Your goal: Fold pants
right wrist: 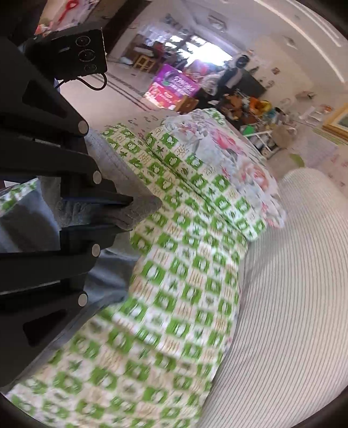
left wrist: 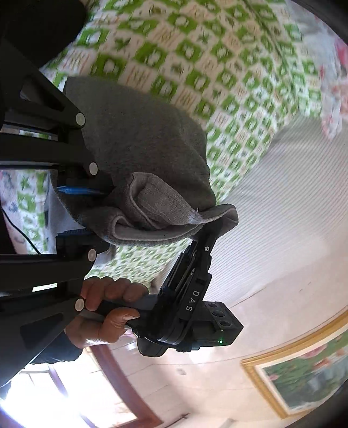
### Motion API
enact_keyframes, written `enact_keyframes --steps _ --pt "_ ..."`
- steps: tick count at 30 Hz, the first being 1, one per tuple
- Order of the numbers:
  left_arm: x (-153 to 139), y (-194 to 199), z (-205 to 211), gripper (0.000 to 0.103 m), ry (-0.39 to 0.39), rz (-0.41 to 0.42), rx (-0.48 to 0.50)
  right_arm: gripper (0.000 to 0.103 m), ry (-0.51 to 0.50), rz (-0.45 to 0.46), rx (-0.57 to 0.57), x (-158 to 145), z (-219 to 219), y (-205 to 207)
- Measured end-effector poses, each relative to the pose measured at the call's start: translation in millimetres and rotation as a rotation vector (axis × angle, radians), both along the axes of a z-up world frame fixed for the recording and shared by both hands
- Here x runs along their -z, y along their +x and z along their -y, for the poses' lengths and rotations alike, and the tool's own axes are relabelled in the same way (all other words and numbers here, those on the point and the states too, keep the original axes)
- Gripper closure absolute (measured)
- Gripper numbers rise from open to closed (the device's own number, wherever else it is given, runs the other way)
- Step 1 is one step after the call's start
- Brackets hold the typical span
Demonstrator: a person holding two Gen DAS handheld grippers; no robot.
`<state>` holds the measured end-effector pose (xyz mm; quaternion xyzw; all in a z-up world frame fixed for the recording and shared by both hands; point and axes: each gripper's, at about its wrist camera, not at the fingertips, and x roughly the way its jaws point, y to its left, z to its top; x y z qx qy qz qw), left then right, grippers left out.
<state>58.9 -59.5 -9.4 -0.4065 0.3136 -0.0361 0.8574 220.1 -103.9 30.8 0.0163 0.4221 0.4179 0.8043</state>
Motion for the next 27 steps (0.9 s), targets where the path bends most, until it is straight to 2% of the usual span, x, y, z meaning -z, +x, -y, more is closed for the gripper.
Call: enact_keyframes --steps 8,16,22,27 --pt "-2.5 34.6 74.1 0.084 0.056 -0.030 0.167 0.089 0.051 0.004 0.112 -2.3 94.8 -23.5" --pt "15.6 73.7 138.3 0.084 0.133 -0.114 0.293 0.089 0.095 -0.041 0.237 24.6 190.2 -35.9" --pt "32.6 99.4 162.7 0.084 0.192 -0.159 0.329 0.089 0.143 -0.076 0.283 48.2 229.1 -35.0" --pt "35.6 109.4 176.5 0.084 0.224 -0.180 0.344 0.089 0.197 -0.096 0.303 61.9 247.5 -30.7"
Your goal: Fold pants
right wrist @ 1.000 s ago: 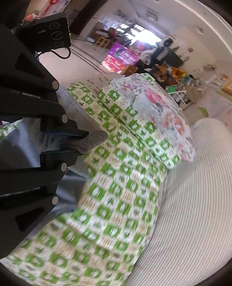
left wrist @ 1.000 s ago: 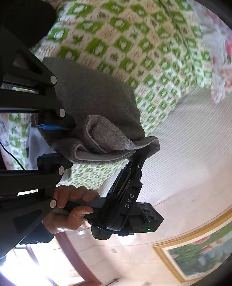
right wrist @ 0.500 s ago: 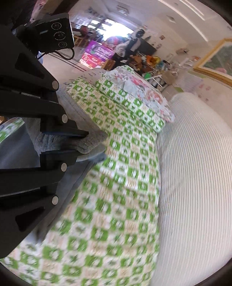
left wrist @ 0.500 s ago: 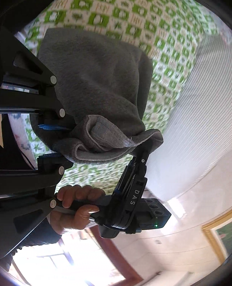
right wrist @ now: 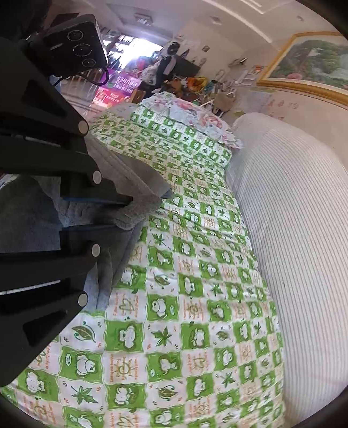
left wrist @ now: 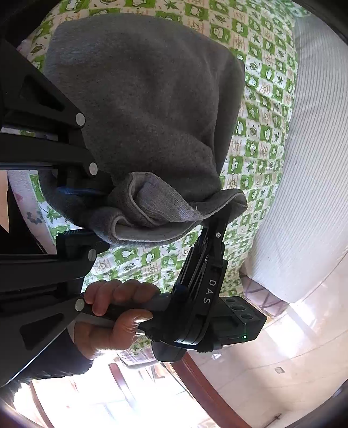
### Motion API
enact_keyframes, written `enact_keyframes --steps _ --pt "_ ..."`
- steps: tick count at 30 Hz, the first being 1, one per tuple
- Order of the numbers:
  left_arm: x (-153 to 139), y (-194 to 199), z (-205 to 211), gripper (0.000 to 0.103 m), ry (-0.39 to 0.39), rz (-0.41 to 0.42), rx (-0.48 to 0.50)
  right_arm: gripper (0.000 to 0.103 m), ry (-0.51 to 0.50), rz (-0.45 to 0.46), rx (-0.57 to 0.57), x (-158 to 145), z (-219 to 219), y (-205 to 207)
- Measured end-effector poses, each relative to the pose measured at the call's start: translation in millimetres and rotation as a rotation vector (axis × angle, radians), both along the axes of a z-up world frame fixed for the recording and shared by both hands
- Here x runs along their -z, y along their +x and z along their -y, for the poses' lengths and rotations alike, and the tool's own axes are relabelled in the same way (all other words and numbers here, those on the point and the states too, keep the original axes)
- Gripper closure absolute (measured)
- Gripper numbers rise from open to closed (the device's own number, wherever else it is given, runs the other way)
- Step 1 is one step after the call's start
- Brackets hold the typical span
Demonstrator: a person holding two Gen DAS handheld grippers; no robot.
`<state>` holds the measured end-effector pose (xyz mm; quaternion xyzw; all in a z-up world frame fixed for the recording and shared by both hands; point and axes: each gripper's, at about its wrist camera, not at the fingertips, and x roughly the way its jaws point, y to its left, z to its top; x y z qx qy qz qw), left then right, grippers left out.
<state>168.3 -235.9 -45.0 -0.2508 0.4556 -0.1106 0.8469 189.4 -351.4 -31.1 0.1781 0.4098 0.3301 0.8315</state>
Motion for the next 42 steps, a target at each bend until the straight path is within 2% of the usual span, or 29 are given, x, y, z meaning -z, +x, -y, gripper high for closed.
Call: enact_keyframes --steps 13,17,18,21,23,26,28,34,38,42 --pt "1.0 2.7 31.7 0.084 0.084 0.000 0.042 0.089 0.110 0.016 0.031 11.9 32.1 -4.7" --pt "18.0 10.6 36.9 0.083 0.088 -0.046 0.051 0.087 0.110 0.000 0.065 24.4 40.9 -4.4" --pt "20.7 11.5 37.8 0.083 0.086 -0.059 0.053 0.083 0.117 -0.013 0.076 29.7 43.7 -4.4" --pt "24.0 11.6 37.7 0.076 0.084 -0.073 0.056 0.071 0.117 -0.025 0.119 34.6 52.3 -7.2" --pt "22.7 9.8 36.0 0.060 0.062 -0.077 0.064 0.069 0.131 -0.019 0.146 32.3 59.6 -11.8" --pt "17.9 4.3 35.0 0.046 0.041 -0.071 0.076 0.069 0.139 0.004 0.191 23.3 71.6 -24.4" --pt "14.4 -1.7 34.2 0.044 0.035 -0.064 0.088 0.066 0.132 0.012 0.220 18.9 77.8 -33.9" --pt "10.1 -24.8 19.1 0.041 -0.009 -0.053 0.095 0.066 0.135 0.040 0.281 7.2 86.6 -66.8" --pt "5.8 -39.3 -2.1 0.041 -0.027 -0.041 0.064 0.066 0.141 0.061 0.278 -2.6 79.6 -82.4" --pt "3.0 -48.4 -27.3 0.040 -0.016 -0.023 0.015 0.065 0.102 0.089 0.248 -14.0 57.0 -95.8"
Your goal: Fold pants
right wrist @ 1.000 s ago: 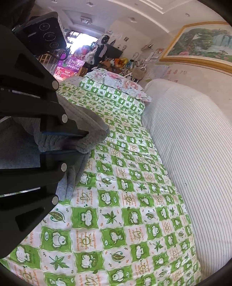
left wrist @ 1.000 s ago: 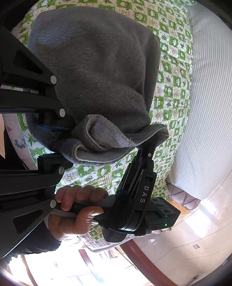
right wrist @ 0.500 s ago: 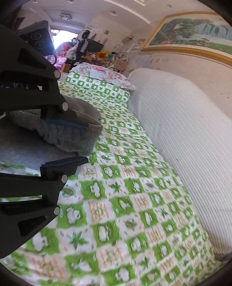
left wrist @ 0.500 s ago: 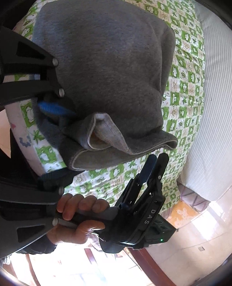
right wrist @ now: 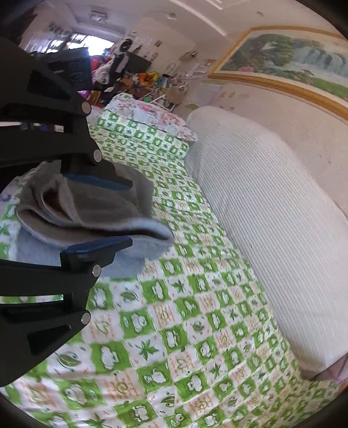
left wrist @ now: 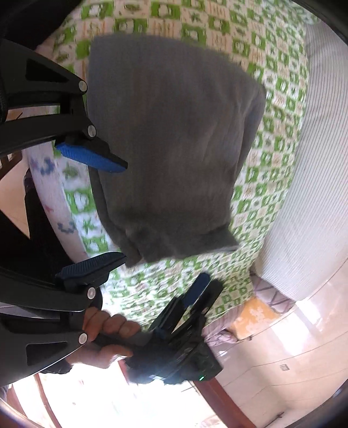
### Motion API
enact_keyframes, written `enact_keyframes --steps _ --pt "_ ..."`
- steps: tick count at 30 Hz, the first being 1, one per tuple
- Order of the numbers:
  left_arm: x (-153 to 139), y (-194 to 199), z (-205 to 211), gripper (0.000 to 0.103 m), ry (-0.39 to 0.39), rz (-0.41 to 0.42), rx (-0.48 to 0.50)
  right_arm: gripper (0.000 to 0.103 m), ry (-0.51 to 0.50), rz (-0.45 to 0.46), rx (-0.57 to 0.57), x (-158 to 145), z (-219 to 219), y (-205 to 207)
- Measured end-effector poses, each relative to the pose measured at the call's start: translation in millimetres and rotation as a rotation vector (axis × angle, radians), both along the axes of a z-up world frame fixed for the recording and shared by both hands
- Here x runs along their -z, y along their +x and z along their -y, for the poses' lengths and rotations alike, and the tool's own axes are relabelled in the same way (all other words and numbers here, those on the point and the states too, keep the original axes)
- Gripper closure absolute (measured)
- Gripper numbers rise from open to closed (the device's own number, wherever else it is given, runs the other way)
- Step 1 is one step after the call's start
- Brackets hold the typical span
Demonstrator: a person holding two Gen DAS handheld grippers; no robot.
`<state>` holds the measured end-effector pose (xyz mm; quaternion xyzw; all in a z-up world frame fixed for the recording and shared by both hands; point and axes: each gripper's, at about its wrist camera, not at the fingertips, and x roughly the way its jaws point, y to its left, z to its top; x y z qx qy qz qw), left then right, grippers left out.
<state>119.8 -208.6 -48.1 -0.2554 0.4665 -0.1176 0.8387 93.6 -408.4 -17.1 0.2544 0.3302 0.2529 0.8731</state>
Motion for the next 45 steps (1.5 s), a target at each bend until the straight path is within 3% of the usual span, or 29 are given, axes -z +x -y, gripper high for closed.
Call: enact_keyframes --steps 2,4,8,14,15,16,19,22,26,29,33,39,45 --pt "1.6 -2.7 -13.1 0.040 0.006 -0.004 -0.031 0.060 -0.026 0.008 -0.012 -3.1 -12.1 -6.9" --pt "5.3 -0.7 -29.1 0.039 0.004 -0.013 -0.063 0.045 -0.087 0.023 -0.013 -5.9 -26.9 -17.2" --pt "8.9 8.7 -55.3 0.039 0.026 -0.025 -0.098 0.043 -0.236 0.056 0.013 -6.7 -53.5 -42.8" --pt "22.1 34.8 -70.8 0.037 0.072 -0.057 -0.077 0.044 -0.459 -0.022 0.104 17.9 -78.5 -46.5" --pt "26.8 36.8 -69.8 0.037 0.064 -0.071 -0.066 0.056 -0.463 -0.029 0.097 22.5 -81.5 -44.6" --pt "28.9 38.0 -69.6 0.037 0.064 -0.075 -0.065 0.077 -0.449 -0.031 0.080 25.5 -83.0 -42.0" --pt "28.7 44.2 -64.9 0.037 0.083 -0.061 -0.055 0.085 -0.423 -0.020 0.109 20.8 -75.8 -40.8" --pt "35.5 49.7 -59.9 0.037 0.112 -0.073 -0.042 0.086 -0.379 -0.015 0.129 12.7 -61.9 -48.6" --pt "54.6 54.2 -51.4 0.037 0.173 -0.105 -0.017 0.086 -0.382 -0.125 0.142 42.7 -51.0 -54.1" --pt "48.3 49.4 -48.3 0.037 0.207 -0.092 -0.007 0.077 -0.350 -0.177 0.163 63.2 -44.7 -59.5" --pt "33.9 41.2 -64.1 0.037 0.152 -0.071 -0.040 0.049 -0.348 -0.133 0.219 45.0 -38.5 -71.7" --pt "26.6 30.3 -91.5 0.036 0.152 -0.064 -0.125 0.042 -0.299 -0.064 0.237 20.5 -33.4 -72.7" --pt "28.5 31.3 -105.3 0.036 0.141 -0.084 -0.172 0.041 -0.284 -0.082 0.215 24.3 -38.4 -59.0"
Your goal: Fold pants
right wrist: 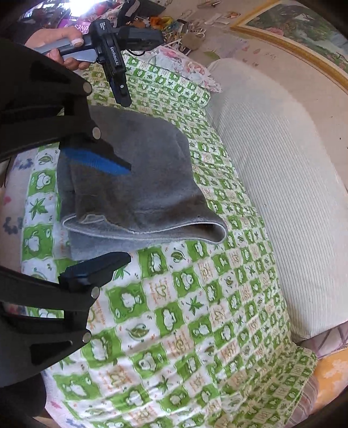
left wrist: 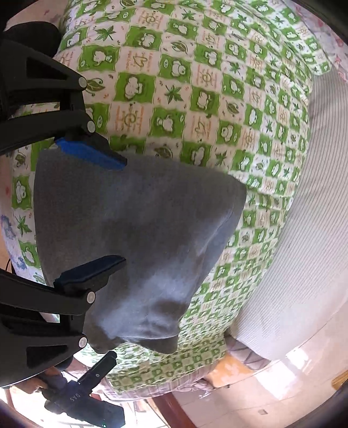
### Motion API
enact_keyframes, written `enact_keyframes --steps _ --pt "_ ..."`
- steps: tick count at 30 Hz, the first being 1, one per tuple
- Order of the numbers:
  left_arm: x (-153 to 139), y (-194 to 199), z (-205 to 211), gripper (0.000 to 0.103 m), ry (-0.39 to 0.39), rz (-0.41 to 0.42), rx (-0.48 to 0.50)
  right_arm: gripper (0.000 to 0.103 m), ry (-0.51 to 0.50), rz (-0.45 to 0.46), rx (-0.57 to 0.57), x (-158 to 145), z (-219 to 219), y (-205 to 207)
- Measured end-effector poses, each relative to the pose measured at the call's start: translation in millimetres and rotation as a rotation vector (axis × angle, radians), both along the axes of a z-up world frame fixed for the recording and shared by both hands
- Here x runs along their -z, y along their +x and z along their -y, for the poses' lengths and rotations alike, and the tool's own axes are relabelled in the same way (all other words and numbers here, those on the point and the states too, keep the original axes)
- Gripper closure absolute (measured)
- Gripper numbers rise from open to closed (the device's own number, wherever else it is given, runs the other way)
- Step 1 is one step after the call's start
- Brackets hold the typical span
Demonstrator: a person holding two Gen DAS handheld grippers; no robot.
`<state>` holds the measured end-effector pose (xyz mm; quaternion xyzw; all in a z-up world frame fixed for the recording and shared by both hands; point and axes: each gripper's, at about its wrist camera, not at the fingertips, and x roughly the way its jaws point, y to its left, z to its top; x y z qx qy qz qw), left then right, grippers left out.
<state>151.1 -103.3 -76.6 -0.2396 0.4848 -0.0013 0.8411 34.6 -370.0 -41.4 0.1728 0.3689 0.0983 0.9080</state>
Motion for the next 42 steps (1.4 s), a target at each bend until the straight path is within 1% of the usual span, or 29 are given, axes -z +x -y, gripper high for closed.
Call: enact_keyframes --steps 6,8,11,13,15,17,18,19,20,22,24,26,27,28,30,32,33,35,36,38,42 --pt "1.3 0.0 -1.1 0.035 0.007 -0.010 -0.014 0.041 0.001 -0.008 -0.002 2.1 0.9 6.0" --pt "0.3 0.6 1.5 0.035 -0.002 -0.004 -0.002 0.041 -0.001 -0.001 0.006 0.8 3.4 7.9" --pt "-0.3 2.8 11.3 0.035 0.001 -0.005 0.029 0.041 0.001 0.032 -0.003 -9.5 1.7 13.8" --pt "-3.9 -0.1 19.8 0.035 -0.006 0.025 0.052 0.041 0.009 0.069 -0.044 -22.8 -6.3 20.7" --pt "-5.4 1.3 29.1 0.035 -0.007 0.035 0.094 0.041 0.038 0.117 -0.099 -33.6 -15.8 26.1" --pt "-6.7 7.3 40.9 0.035 0.006 0.041 0.131 0.041 0.073 0.118 -0.163 -37.0 -24.9 36.0" --pt "-6.5 10.6 45.3 0.035 0.010 0.042 0.145 0.041 0.092 0.103 -0.204 -34.5 -32.6 46.7" --pt "-4.7 16.5 50.0 0.034 0.015 0.040 0.163 0.041 0.090 0.087 -0.213 -31.5 -35.7 52.8" --pt "-1.8 22.3 52.5 0.034 0.025 0.033 0.167 0.041 0.070 0.040 -0.198 -23.3 -39.3 64.4" --pt "9.4 37.0 54.5 0.034 0.040 0.000 0.166 0.041 0.051 -0.017 -0.137 -8.8 -35.0 79.6" --pt "16.8 46.7 52.9 0.034 0.031 -0.012 0.157 0.043 0.074 -0.056 -0.097 6.9 -23.4 95.7" --pt "19.7 55.5 54.0 0.034 0.040 -0.027 0.155 0.045 0.094 -0.095 -0.085 20.4 -14.9 110.7" --pt "17.1 56.9 54.7 0.034 0.047 -0.029 0.155 0.048 0.085 -0.096 -0.082 22.4 -13.7 114.1" --pt "13.8 55.5 55.9 0.034 0.050 -0.025 0.158 0.048 0.073 -0.093 -0.081 21.8 -14.3 115.8" --pt "6.4 49.1 51.9 0.034 0.048 -0.005 0.164 0.047 0.069 -0.085 -0.088 15.4 -16.4 111.3" --pt "1.6 40.6 40.1 0.034 0.038 0.002 0.143 0.047 0.074 -0.049 -0.092 4.8 -14.6 99.4" --pt "0.2 36.5 32.0 0.034 0.029 0.006 0.129 0.044 0.061 -0.016 -0.082 -3.7 -12.8 87.7" --pt "1.0 32.1 17.2 0.033 0.020 0.007 0.103 0.033 0.039 0.011 -0.056 -10.2 -4.6 76.9" --pt "1.9 30.9 11.5 0.032 0.018 0.005 0.094 0.026 0.018 0.015 -0.034 -11.7 0.1 69.5" --pt "7.1 29.0 -1.1 0.030 0.016 -0.002 0.076 0.025 0.000 -0.001 -0.012 -7.8 4.4 65.2" --pt "21.6 28.8 -18.0 0.030 0.015 -0.032 0.050 0.024 0.014 -0.088 -0.014 18.3 11.1 61.2"
